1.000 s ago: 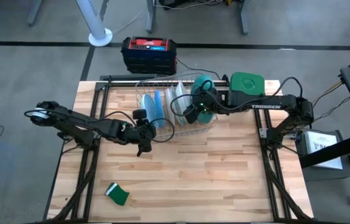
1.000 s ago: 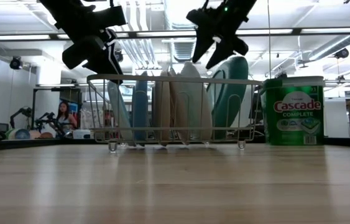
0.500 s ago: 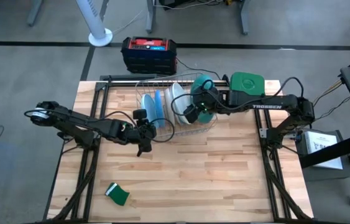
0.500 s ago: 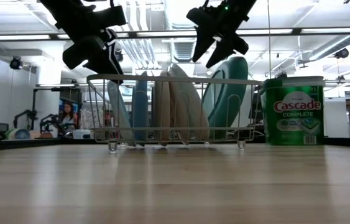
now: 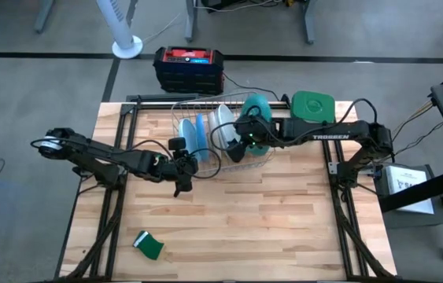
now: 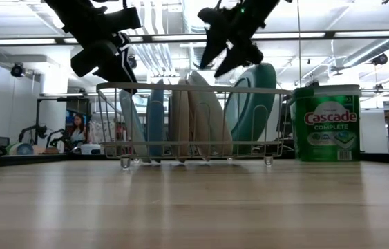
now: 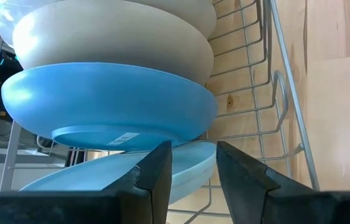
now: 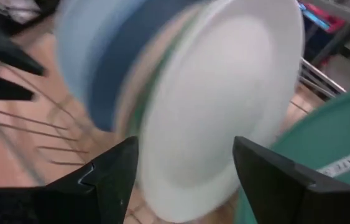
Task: Sort dishes
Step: Adjust the plates on the dish rack
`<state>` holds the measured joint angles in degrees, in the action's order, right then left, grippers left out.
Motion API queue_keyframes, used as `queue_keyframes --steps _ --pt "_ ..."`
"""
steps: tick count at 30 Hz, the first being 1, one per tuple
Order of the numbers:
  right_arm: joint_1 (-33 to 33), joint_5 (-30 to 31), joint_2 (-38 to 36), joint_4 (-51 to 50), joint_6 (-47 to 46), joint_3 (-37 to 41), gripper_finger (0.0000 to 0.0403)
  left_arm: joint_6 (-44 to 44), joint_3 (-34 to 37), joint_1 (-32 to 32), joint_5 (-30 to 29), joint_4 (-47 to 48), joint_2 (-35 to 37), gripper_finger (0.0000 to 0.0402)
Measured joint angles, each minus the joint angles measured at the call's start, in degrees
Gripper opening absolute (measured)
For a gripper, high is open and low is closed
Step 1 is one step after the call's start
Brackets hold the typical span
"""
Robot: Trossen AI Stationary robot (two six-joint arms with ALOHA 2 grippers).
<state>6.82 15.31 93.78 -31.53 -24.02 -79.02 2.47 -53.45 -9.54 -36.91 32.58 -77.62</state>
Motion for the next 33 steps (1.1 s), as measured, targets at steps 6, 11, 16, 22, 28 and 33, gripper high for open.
queue_keyframes --steps 6,11,16,22,28,33 --pt "-0.16 -0.82 0.65 1.38 1.00 -0.02 0.0237 0.00 0.00 0.00 0.02 0.00 0.01 0.0116" --pt "-0.08 -0.67 2.88 1.90 1.40 -0.02 0.0227 -0.02 0.02 0.00 0.02 -0.03 0.02 0.0116" --pt "-0.02 -0.41 4.18 2.42 1.66 -0.02 0.0215 0.01 0.02 0.00 0.02 -0.10 0.00 0.0116" --pt "0.08 -0.40 4.35 2.47 2.13 -0.02 0.0172 0.00 0.02 0.00 0.02 -0.17 0.01 0.0116" --pt "0.16 -0.45 4.31 3.43 2.21 -0.02 0.0097 0.01 0.02 0.00 0.02 -0.17 -0.01 0.0116" --pt "0.20 -0.57 4.20 3.67 1.77 -0.09 0.0019 0.01 0.02 0.00 0.02 -0.20 -0.01 0.0116"
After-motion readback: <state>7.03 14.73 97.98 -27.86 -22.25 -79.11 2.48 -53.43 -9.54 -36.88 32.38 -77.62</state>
